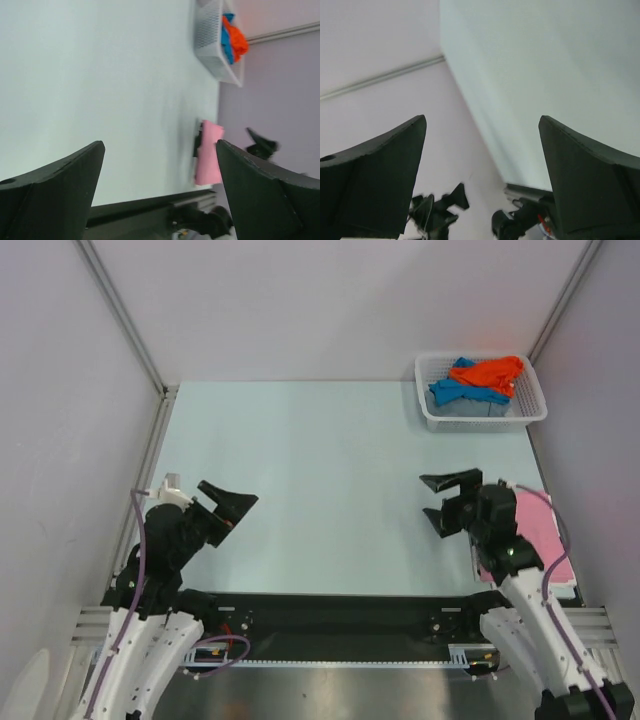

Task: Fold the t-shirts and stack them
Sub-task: Grab the tshirt from the pile

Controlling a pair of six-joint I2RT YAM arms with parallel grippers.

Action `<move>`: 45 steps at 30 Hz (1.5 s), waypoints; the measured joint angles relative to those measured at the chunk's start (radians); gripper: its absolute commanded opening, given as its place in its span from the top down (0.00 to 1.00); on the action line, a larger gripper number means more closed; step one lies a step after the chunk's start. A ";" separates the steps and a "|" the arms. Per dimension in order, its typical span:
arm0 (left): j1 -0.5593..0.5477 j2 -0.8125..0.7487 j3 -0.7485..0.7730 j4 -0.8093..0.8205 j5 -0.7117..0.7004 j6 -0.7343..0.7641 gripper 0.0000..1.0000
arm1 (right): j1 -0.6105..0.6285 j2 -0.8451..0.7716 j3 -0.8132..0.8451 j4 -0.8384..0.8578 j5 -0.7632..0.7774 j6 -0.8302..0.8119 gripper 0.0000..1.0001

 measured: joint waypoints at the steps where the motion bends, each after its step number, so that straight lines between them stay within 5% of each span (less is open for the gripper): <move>1: 0.001 0.035 0.031 -0.018 -0.021 0.038 0.00 | -0.014 0.056 0.057 -0.036 0.020 -0.050 0.00; 7: 0.001 0.216 0.146 -0.092 -0.106 0.256 0.00 | -0.179 0.508 0.534 -0.178 0.084 -0.412 0.00; 12: 0.002 0.366 0.257 -0.185 -0.162 0.361 0.00 | -0.381 0.797 0.709 -0.163 0.000 -0.573 0.00; 21: 0.003 0.386 0.342 -0.203 -0.254 0.573 0.00 | -0.401 1.179 1.163 -0.124 0.188 -0.789 0.15; 27: 0.003 0.417 0.368 -0.181 -0.112 0.725 0.12 | -0.411 1.405 1.421 -0.039 0.307 -0.886 0.20; 32: 0.003 0.484 0.368 -0.152 0.016 0.791 0.34 | -0.439 1.616 1.591 -0.005 0.351 -0.907 0.31; 37: 0.003 0.523 0.369 -0.142 0.085 0.814 0.34 | -0.458 1.774 1.696 0.031 0.360 -0.926 0.34; 42: 0.003 0.538 0.373 -0.143 0.103 0.822 0.34 | -0.463 1.874 1.785 0.096 0.360 -0.941 0.49; 45: 0.003 0.546 0.378 -0.144 0.109 0.822 0.34 | -0.462 1.946 1.900 0.114 0.350 -0.938 0.82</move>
